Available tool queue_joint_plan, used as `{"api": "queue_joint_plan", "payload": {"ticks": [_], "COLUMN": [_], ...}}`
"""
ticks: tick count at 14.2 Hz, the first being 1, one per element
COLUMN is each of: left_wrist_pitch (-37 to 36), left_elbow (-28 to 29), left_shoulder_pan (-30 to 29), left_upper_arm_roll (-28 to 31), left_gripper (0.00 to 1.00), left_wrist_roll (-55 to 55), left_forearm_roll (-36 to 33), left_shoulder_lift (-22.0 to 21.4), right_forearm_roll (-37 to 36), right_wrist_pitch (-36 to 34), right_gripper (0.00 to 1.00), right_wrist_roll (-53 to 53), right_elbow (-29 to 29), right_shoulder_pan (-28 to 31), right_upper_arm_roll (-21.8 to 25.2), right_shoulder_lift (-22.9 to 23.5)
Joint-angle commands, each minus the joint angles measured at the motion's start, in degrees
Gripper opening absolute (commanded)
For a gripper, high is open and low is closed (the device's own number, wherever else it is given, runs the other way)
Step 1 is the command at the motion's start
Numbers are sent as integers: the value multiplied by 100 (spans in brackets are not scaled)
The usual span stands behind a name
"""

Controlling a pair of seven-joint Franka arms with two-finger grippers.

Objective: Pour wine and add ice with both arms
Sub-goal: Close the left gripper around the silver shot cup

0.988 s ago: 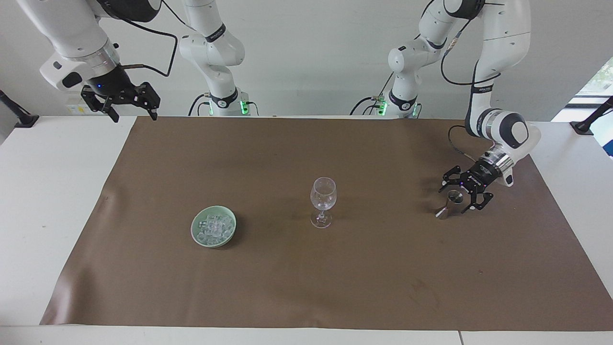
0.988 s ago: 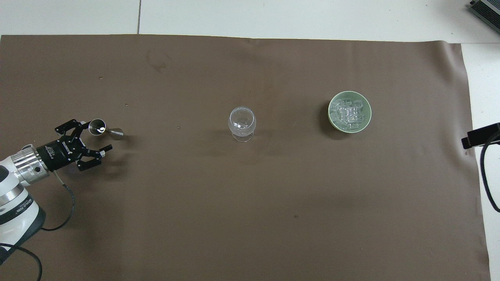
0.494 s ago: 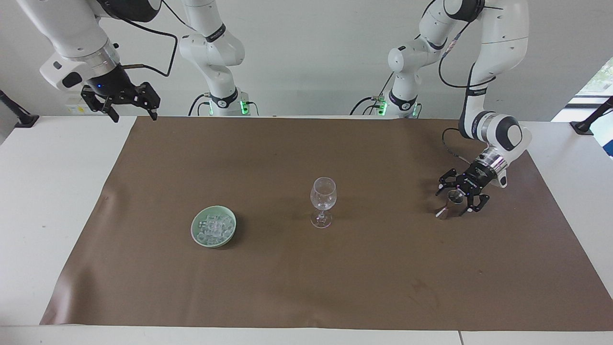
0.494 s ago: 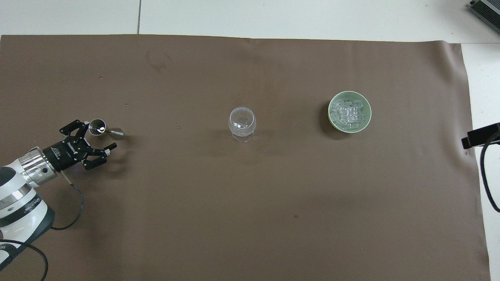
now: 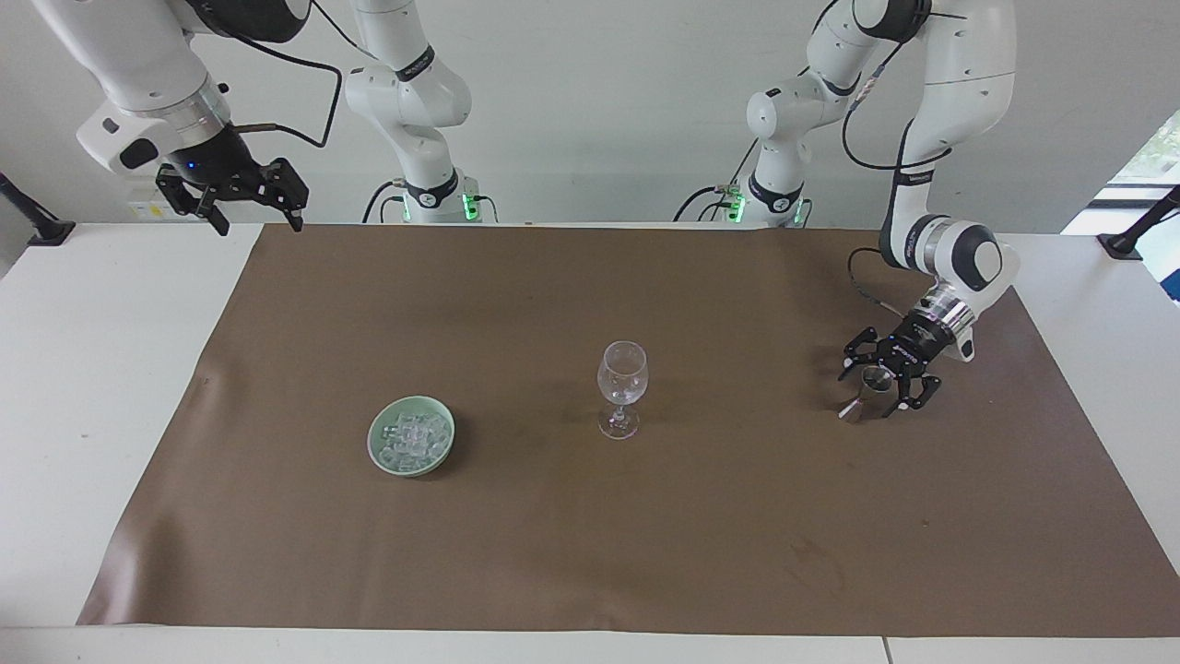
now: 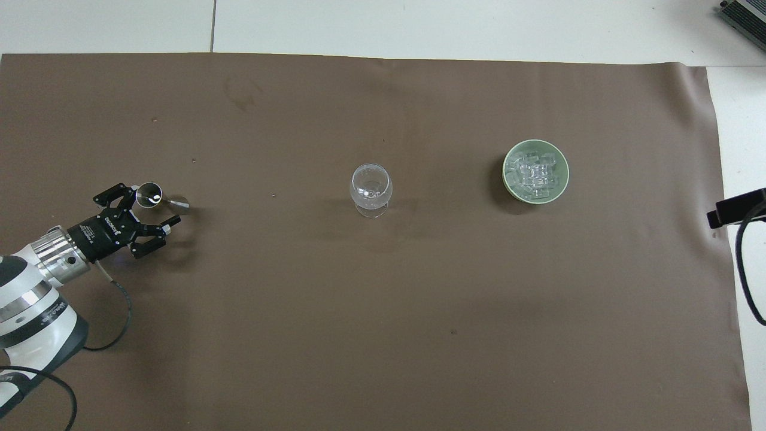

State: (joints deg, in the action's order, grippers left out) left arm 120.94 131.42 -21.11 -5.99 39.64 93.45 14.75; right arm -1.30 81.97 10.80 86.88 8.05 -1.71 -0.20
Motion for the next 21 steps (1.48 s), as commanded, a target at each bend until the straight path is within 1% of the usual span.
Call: {"api": "queue_joint_plan", "payload": {"ticks": [1,2,4,6,8,13,14,21], "left_wrist_pitch": [158,167,175,184,193,211,211,184], "left_elbow": [103,103,103,103,103,103,103,77], "left_shoulder_pan": [160,160,160,160,160,160,152,108], "left_upper_arm_roll": [54,54,54,54,54,63,54,54], "left_gripper": [90,88,81,78,72,68,65,58], "left_wrist_roll": [-105,-105,-105,-97,-97,-88,-88,-70], "left_forearm_roll": [209,209,209,209,218,218,209,218], "left_shoulder_lift": [-43,-34,-43,-34,-34,-34,-34,-34], "right_forearm_roll": [77,77,77,77,77,77,77,77], "right_wrist_pitch": [29,29,21,21,21,21,29,29], "right_gripper": [100,100,100,100,100,100,100,100], "right_wrist_roll": [18,18,18,18,18,18,18,18], "right_elbow": [101,101,101,101,101,101,101,101], "right_shoulder_pan": [12,12,12,12,12,12,12,12], "right_upper_arm_roll": [-4,-4,-4,-4,-4,-4,-4,-4], "right_shoulder_lift": [-86,-86,-86,-86,-86,-86,-86,-86]}}
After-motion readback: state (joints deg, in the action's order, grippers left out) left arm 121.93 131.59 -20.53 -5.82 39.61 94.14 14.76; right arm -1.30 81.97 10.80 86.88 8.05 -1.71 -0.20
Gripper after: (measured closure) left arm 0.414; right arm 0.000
